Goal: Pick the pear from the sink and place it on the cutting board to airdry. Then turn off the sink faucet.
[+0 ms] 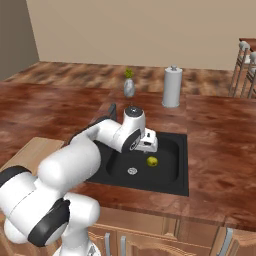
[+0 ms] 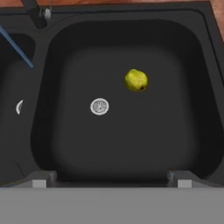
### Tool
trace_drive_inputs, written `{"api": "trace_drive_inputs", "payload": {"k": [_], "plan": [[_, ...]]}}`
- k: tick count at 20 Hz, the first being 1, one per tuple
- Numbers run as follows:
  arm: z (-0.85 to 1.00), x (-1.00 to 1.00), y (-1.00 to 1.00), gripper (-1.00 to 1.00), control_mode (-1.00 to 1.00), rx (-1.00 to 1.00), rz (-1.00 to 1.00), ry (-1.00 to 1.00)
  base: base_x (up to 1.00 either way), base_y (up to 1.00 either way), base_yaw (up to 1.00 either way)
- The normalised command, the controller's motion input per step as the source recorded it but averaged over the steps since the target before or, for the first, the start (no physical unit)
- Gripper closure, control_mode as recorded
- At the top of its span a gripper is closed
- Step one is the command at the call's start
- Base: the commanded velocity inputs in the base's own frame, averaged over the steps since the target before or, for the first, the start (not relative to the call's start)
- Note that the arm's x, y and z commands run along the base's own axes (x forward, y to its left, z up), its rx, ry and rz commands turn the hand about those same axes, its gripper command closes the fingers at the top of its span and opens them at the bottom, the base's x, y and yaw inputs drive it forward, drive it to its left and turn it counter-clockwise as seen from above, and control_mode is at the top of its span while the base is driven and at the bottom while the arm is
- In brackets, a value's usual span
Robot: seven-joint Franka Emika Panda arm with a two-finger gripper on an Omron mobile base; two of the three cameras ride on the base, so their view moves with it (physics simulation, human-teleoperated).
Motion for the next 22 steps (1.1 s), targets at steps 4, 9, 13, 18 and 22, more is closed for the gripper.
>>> {"api": "trace_drive_inputs", "payload": {"k": [4,9,13,18,22], "plan": [[-0.07,0.13,-0.09,-1.0,-1.0,0.0,0.0,0.03,0.0,0.0,0.0],[-0.1,0.16,-0.08,-1.0,-1.0,0.0,0.0,0.05,0.0,0.0,0.0],[-0.18,0.23,-0.03,-1.0,-1.0,0.0,0.0,0.06,0.0,0.0,0.0],[-0.23,0.24,-0.01,-1.0,-1.0,0.0,0.0,0.04,0.0,0.0,0.0],[-0.25,0.16,-0.01,-1.0,-1.0,0.0,0.0,0.0,0.0,0.0,0.0]]}}
